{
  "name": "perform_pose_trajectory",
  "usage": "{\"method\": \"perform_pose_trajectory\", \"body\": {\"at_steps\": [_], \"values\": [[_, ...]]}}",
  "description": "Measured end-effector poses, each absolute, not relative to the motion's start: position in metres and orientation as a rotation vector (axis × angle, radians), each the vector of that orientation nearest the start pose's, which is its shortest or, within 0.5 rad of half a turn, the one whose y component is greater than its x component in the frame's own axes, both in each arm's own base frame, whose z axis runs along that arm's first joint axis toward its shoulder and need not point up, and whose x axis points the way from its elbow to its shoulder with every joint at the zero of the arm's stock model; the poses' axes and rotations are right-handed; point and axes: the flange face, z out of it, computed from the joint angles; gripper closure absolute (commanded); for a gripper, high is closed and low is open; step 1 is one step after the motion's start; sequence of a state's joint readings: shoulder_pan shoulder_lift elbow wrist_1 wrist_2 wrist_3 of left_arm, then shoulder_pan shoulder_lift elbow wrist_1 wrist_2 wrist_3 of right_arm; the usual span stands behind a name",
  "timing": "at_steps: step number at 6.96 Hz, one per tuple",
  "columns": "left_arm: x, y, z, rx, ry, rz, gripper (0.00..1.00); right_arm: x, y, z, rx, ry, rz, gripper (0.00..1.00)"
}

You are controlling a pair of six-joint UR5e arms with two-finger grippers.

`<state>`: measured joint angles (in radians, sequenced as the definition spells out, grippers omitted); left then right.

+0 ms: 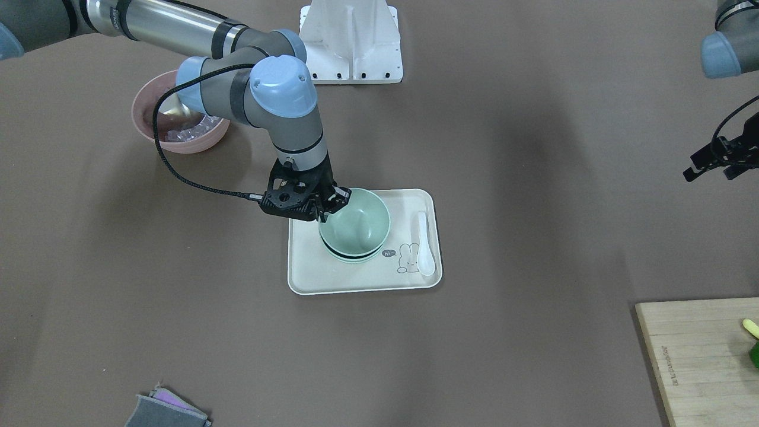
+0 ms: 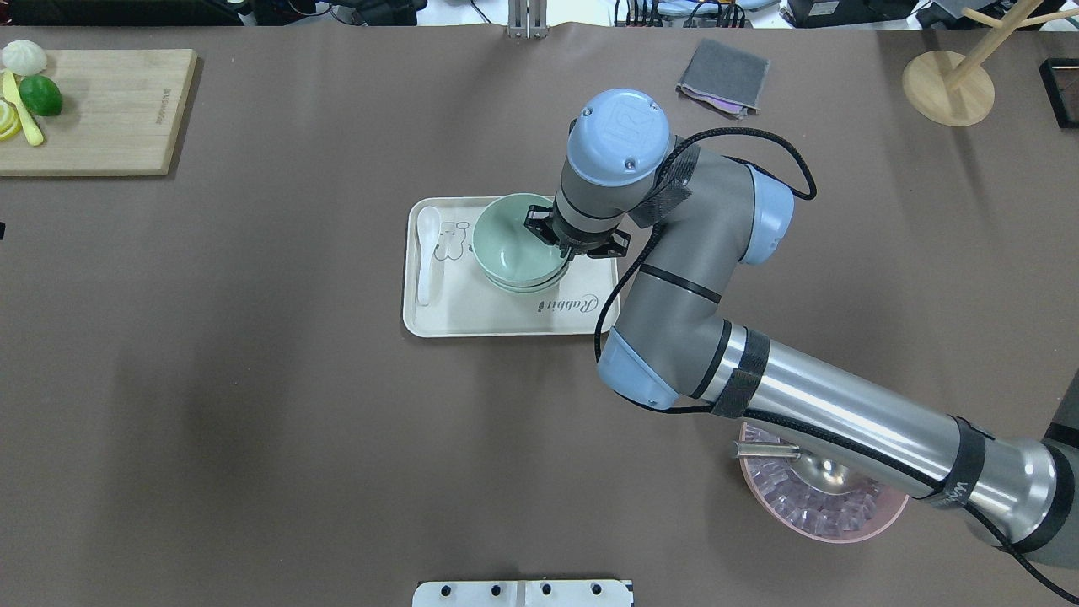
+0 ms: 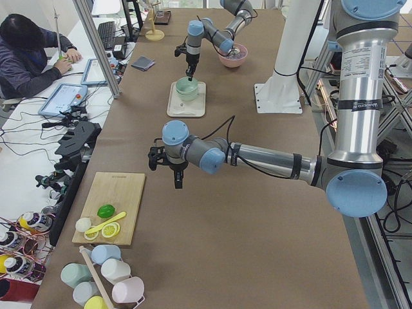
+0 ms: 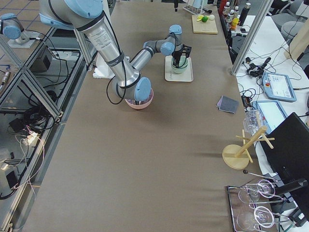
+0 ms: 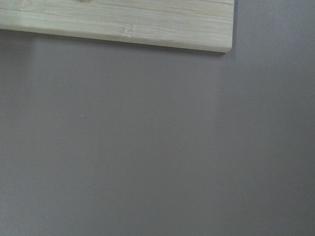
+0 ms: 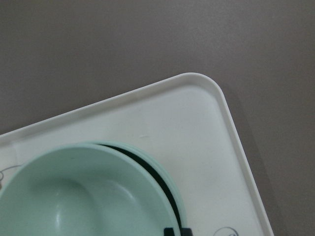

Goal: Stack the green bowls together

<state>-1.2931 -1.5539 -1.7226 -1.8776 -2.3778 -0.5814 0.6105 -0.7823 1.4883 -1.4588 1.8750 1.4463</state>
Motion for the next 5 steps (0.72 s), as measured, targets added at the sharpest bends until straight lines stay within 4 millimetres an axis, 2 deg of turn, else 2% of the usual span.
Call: {"method": "perform_pose_trajectory", "body": {"at_steps": [1,2,3,4,5], "values": [[0.0783,-0.4987,0.5543,0.049,0.894,-0.105,0.02,-0.5453,-0.5078,0.2007,0.024,-0.862,0.330,0.99],[0.0783,-0.4987,0.5544,0.048,0.894,-0.105,0.02,-0.5454,-0.5080,0.2010,0.025,-0.862,0.328,0.71],[0.0783,-0.4987,0.5543,0.049,0.894,-0.105,0.02,-0.5454,-0.5081,0.2011,0.026,-0.862,0.325,0.34],[0.0783,-0.4987,0.5543,0.049,0.894,-0.105,0.02,-0.5454,-0.5083,0.2011,0.027,-0.862,0.323,0.15],[0.0783,-0.4987,0.5543,0.049,0.895,-0.105,0.02,-0.5452,-0.5085,0.2011,0.029,-0.862,0.322,0.03]]}}
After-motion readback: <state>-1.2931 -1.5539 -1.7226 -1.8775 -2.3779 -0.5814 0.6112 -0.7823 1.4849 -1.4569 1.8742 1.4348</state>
